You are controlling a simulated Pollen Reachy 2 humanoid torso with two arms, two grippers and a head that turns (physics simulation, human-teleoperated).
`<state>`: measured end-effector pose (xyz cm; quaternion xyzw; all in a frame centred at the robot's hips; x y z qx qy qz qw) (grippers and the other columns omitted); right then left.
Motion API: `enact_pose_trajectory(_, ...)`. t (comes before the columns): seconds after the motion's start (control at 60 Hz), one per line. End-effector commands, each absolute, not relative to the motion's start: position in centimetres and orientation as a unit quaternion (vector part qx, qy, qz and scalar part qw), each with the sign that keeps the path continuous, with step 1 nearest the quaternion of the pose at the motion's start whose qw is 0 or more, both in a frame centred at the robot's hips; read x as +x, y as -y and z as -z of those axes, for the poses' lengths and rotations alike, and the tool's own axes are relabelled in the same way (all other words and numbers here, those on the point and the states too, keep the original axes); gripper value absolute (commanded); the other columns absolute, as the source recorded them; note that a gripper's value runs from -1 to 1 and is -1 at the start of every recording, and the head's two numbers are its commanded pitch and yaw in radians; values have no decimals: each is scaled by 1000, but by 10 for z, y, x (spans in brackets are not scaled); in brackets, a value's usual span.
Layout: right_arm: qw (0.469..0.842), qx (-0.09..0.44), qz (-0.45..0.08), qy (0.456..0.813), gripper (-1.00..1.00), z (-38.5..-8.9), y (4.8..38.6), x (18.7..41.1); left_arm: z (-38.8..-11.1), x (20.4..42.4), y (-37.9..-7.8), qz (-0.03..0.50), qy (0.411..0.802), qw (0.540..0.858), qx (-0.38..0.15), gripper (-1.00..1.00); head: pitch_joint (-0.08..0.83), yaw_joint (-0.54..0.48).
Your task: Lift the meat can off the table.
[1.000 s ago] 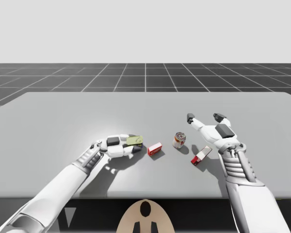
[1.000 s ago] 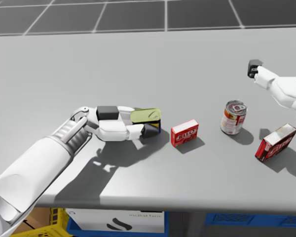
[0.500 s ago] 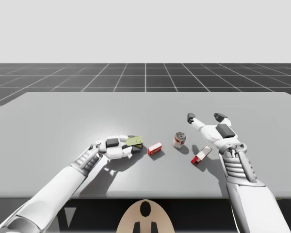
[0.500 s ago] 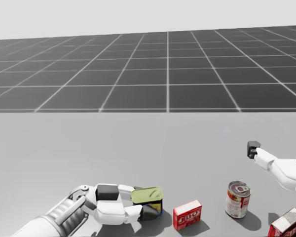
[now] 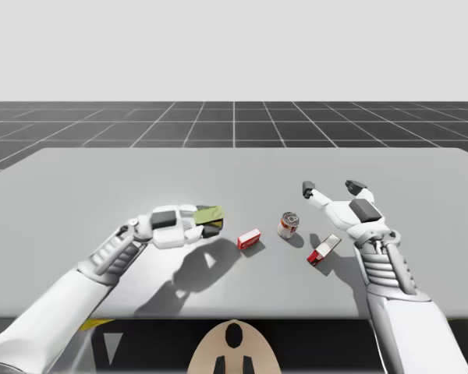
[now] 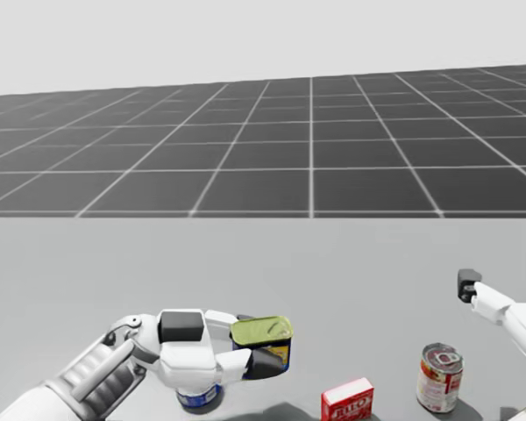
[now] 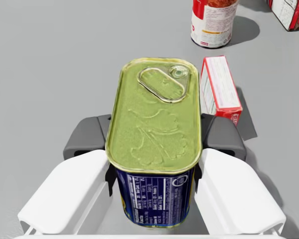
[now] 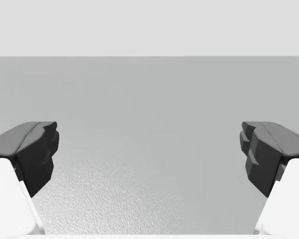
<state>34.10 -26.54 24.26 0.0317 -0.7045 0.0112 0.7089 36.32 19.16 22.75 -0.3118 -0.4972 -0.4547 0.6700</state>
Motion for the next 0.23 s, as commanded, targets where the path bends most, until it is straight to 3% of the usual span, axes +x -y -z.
enact_pose_trajectory(0.017, 706, 32, -21, 707, -1000, -243, 265, 340, -305, 364, -194, 479, 553, 614, -296, 1000, 278, 123)
enact_pose_trajectory(0.233, 700, 32, -38, 712, -1000, -241, 266, 338, -384, 344, -191, 468, 623, 567, -267, 1000, 274, 133)
